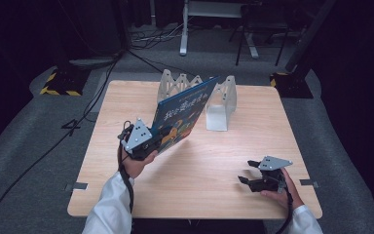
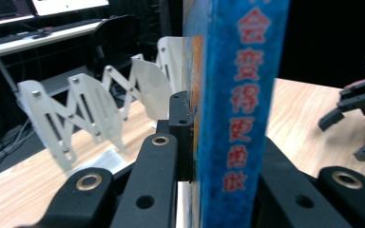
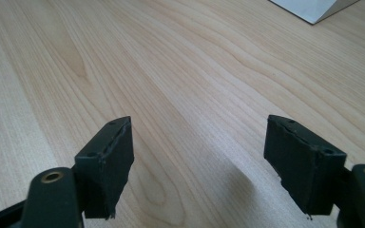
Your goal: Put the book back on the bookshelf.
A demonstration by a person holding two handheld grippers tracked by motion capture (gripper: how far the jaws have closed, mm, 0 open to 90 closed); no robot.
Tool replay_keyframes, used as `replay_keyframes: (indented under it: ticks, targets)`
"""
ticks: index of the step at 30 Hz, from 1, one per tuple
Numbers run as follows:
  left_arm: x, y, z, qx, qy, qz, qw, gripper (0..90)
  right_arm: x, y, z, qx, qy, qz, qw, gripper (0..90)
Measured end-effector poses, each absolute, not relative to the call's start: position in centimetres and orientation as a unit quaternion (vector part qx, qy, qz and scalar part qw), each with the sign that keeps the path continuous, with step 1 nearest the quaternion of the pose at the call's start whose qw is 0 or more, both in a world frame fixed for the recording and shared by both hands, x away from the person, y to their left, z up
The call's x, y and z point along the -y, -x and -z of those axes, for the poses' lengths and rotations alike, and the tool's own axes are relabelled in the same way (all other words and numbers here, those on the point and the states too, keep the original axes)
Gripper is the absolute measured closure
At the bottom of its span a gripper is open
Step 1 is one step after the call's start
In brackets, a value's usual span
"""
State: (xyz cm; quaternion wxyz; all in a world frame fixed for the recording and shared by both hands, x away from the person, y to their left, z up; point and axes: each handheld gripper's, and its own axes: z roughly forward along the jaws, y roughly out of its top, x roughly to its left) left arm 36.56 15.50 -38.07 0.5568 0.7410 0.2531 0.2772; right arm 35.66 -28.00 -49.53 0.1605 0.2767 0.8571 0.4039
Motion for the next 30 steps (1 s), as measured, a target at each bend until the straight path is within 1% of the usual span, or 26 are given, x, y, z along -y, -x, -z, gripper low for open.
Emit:
replay_keyframes:
  ticks: [16,25,30]
  targets:
    - [-18.2,-37.9,37.5,-0.298,-0.718,-0.302,0.551,82.9,27.5,-35.7,50.1,-0.868,-0.271,-0.384,0.157,25.2]
    - [-17.9,-39.8,37.9,-0.315,-0.718,-0.312,0.537,82.8,27.4,-35.7,50.2,-0.870,-0.271,-0.382,0.156,24.4]
    - [-17.6,-41.3,38.0,-0.332,-0.704,-0.315,0.543,82.8,27.4,-35.7,50.2,-0.871,-0.271,-0.380,0.155,24.4]
